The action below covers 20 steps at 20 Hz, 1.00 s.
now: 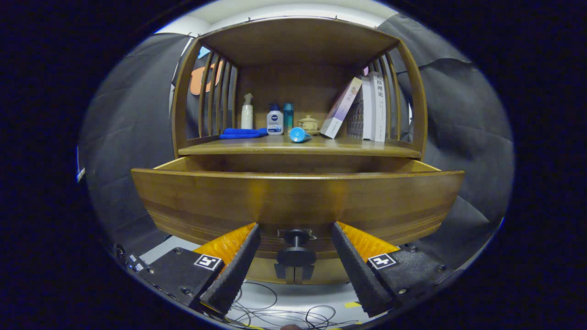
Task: Pull open the drawer, take out the items inside it, and place them on the countertop above the cabinet.
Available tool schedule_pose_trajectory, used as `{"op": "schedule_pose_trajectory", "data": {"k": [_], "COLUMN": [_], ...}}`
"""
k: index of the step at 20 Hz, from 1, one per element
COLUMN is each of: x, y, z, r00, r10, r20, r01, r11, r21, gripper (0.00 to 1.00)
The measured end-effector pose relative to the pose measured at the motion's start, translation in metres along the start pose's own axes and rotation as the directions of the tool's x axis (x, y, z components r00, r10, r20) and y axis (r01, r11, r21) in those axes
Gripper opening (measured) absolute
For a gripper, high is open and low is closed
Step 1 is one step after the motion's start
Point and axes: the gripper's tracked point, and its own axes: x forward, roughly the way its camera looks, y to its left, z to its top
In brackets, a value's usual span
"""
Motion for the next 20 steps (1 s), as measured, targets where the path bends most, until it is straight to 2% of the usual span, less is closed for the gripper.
{"op": "schedule_pose_trajectory", "data": {"k": [20], "x": [0.0085], "y": [0.0032], "z": [0.0025], "r00": [0.999], "r10": [-0.043], "r20": [0.023], "r01": [0.044], "r11": [0.998], "r21": [-0.038], "gripper": [1.00]}}
